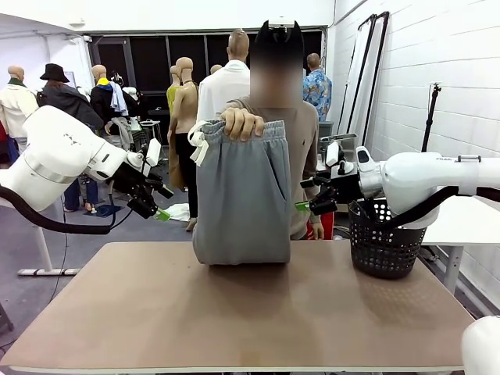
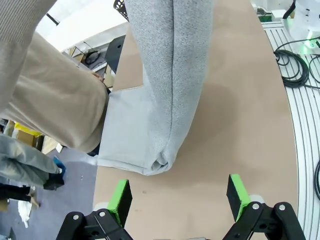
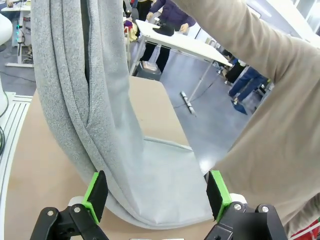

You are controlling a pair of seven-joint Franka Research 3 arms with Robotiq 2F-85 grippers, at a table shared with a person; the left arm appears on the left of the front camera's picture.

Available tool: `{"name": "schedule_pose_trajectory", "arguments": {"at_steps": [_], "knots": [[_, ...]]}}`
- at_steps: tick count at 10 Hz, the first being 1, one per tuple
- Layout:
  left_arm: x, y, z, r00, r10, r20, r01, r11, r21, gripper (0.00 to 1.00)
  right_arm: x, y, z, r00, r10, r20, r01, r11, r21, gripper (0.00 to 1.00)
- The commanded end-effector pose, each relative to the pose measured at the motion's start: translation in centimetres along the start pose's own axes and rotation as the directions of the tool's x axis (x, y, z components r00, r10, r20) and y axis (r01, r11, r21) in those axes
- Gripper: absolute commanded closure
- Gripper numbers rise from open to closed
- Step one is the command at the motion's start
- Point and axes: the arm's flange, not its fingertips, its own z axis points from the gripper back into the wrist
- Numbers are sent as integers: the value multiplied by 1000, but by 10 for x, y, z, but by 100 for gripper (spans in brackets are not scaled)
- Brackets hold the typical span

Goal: Fold the training pants.
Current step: Grab both ends of the Training pants handed by a person.

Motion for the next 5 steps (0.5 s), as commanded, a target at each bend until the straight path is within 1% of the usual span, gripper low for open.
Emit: {"name": "schedule_pose_trajectory", "arguments": {"at_steps": [1, 4, 5], "knots": [[-1, 1, -1, 1000, 2, 8, -2, 1000, 2, 0, 0, 0, -1, 1000, -3, -2, 3, 1000, 0, 0], [1, -3, -11, 995, -31, 100, 32, 999, -9, 0, 8, 4, 9, 999, -6, 48, 4, 999, 40, 0], [4, -6, -11, 990, -31, 136, 33, 999, -12, 0, 14, 6, 12, 996, -20, 87, 15, 998, 65, 0]]}}
